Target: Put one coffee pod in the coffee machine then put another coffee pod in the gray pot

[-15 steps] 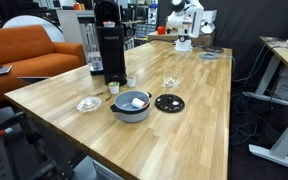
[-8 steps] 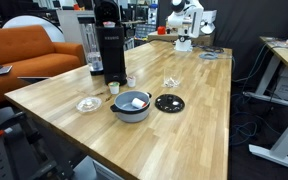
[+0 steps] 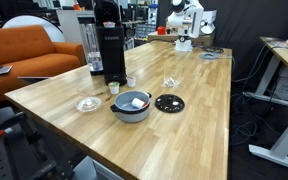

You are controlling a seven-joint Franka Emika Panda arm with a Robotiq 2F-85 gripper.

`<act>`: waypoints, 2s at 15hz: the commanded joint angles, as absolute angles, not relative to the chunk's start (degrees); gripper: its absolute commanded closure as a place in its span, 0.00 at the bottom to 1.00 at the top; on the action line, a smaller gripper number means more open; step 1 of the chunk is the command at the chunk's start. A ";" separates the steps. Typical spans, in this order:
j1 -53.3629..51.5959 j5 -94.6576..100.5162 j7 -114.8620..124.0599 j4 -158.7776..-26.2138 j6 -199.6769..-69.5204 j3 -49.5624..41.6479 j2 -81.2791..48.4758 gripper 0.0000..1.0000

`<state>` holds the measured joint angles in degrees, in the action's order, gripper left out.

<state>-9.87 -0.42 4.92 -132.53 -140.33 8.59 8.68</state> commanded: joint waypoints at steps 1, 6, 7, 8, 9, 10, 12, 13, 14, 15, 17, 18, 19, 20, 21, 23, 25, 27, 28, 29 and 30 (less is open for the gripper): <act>-9.51 -0.53 4.84 -132.43 -140.16 8.95 8.69 0.00; -9.67 -1.40 3.57 -133.18 -141.73 8.73 8.16 0.00; -9.57 -1.18 3.66 -133.47 -141.64 8.70 7.95 0.00; -9.45 -1.58 2.99 -134.21 -141.84 8.38 7.65 0.00; -9.40 -2.16 2.74 -135.15 -142.08 8.16 7.44 0.00; -8.60 -1.52 2.95 -136.17 -142.27 7.51 7.11 0.00; -7.77 -0.75 3.78 -137.74 -142.45 6.77 6.65 0.00; -7.33 -0.51 4.04 -138.36 -142.86 6.41 6.31 0.00; -6.86 0.19 4.36 -138.85 -143.34 6.09 5.94 0.00; -6.51 0.44 3.85 -139.17 -144.33 5.75 5.34 0.00; -6.70 -0.30 4.38 -138.49 -142.22 5.94 5.22 0.00; -6.75 -0.31 4.40 -138.48 -142.22 5.98 5.20 0.00; -6.79 -0.31 4.42 -138.46 -142.22 6.02 5.23 0.00; -6.84 -0.32 4.45 -138.45 -142.22 6.10 5.25 0.00; -6.85 -0.32 4.45 -138.45 -142.22 6.11 5.26 0.00; -7.01 -1.43 3.26 -138.17 -142.53 5.99 4.78 0.00; -7.03 -2.55 0.49 -138.04 -143.01 5.58 3.78 0.00; -7.13 -5.54 -3.75 -138.23 -143.40 5.19 2.47 0.00; -6.98 -6.62 -5.31 -138.34 -143.33 5.11 1.71 0.00; -6.82 -7.62 -6.71 -138.45 -143.69 5.04 0.99 0.00; -6.62 -8.67 -8.38 -138.48 -144.09 4.93 -0.05 0.00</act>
